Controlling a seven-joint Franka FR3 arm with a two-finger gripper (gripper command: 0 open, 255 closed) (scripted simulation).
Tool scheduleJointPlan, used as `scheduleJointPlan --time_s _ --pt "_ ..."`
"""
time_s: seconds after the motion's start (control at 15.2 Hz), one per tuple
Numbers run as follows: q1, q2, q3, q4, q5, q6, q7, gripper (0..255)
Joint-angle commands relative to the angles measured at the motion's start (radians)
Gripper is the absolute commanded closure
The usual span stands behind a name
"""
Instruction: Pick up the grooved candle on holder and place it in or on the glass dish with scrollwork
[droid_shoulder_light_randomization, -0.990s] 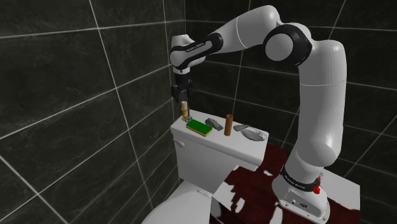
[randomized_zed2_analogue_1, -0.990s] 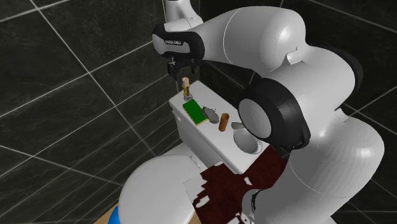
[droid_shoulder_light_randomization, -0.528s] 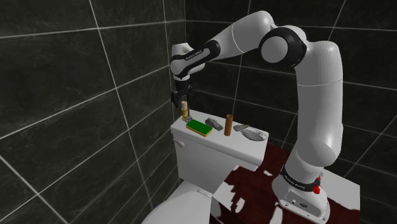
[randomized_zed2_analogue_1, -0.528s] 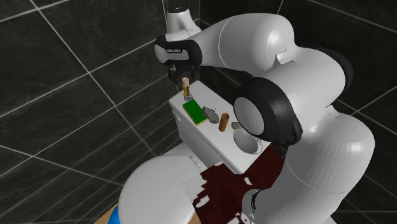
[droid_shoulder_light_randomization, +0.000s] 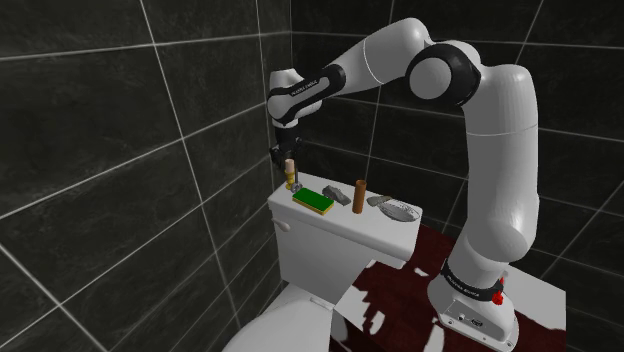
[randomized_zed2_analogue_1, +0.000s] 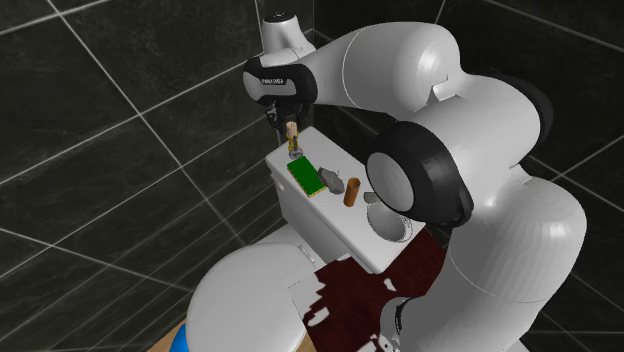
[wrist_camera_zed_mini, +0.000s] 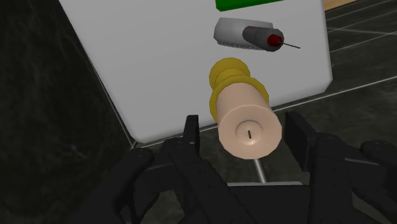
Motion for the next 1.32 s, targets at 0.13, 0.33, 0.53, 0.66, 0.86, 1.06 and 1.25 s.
scheduleJointPlan --time_s 0.13,0.33,0.53,0.66,0.86,1.06,1.25 --pt "0.000 0.000 0.000 0.000 0.000 0.000 0.000 255" --pt "0.000 0.000 0.000 0.000 0.000 0.000 0.000 255" --pt "0.000 0.000 0.000 0.000 0.000 0.000 0.000 255" --pt "0.000 -0.011 0.000 0.012 0.000 -0.023 0.000 255" --pt "0.000 -0.024 0.000 0.033 0.000 -0.058 0.000 255" --pt "0.000 -0.037 0.000 0.056 0.000 -0.093 0.001 255" --pt "0.000 -0.048 0.000 0.081 0.001 -0.129 0.001 255"
